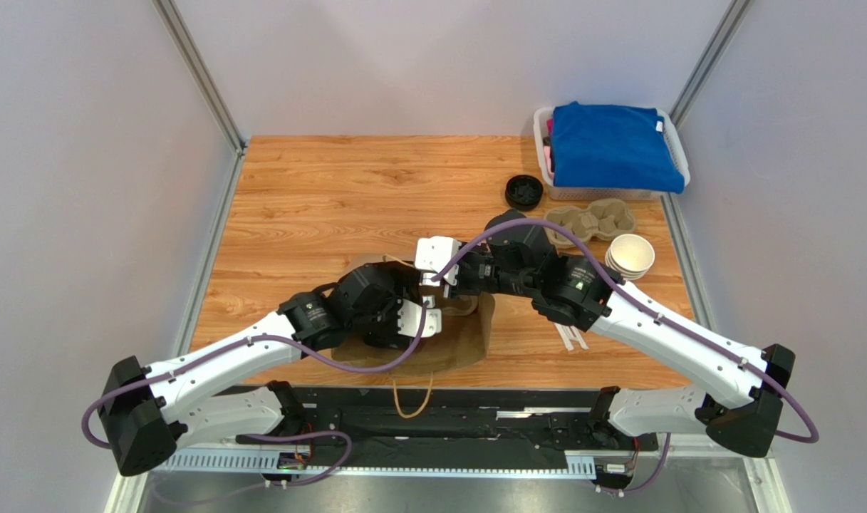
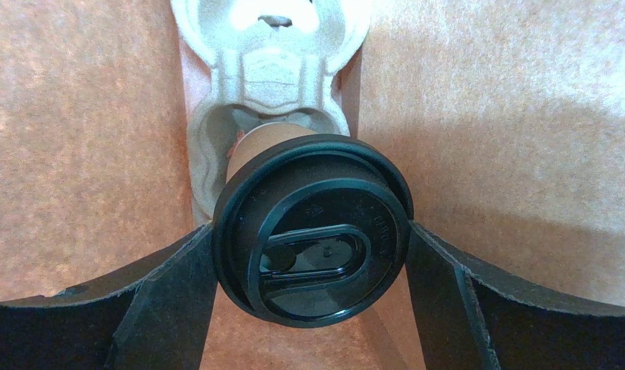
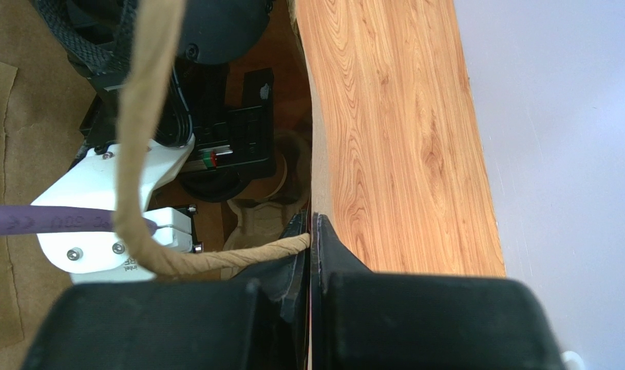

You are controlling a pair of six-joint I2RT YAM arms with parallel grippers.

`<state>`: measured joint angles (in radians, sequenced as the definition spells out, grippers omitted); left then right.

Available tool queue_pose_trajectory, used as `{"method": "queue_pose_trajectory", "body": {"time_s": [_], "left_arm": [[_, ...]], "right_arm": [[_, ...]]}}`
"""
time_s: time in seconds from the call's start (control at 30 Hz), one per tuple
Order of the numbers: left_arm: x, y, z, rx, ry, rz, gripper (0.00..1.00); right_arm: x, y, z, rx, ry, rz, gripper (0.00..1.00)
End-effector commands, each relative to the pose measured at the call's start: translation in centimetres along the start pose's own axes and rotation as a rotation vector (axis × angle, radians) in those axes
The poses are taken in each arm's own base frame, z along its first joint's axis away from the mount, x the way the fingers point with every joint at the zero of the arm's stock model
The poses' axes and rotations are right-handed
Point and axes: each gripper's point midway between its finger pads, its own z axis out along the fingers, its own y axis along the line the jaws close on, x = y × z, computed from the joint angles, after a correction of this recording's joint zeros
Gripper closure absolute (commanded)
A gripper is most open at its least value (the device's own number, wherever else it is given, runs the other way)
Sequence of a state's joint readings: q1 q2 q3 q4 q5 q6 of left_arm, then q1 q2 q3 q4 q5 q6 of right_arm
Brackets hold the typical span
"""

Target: Pack the takeout coffee

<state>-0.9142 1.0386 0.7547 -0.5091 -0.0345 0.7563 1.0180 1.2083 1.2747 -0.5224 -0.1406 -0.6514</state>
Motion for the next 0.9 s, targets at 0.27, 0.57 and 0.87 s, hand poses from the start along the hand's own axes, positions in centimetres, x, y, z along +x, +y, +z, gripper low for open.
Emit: {"method": "queue_pose_trajectory", "body": {"time_s": [0.27, 0.57, 0.87], "left_arm": [[-0.3, 1.3, 1.4, 0.049, -0.013, -0.020, 0.93], [-2.3, 1.2, 0.1, 0.046, -0.144, 0.066, 0.94], [-2.1, 0.9, 0.4, 0.073, -0.127, 0.054, 0.94]], "right_arm": [[-3.2, -0.9, -0.2, 0.018, -0.116, -0.002, 1.00], [-3.2, -1.2, 0.3, 0.010, -0.117, 0.017, 1.00], [-3.3, -1.4, 0.3, 0.009, -0.124, 0.020, 1.00]]}}
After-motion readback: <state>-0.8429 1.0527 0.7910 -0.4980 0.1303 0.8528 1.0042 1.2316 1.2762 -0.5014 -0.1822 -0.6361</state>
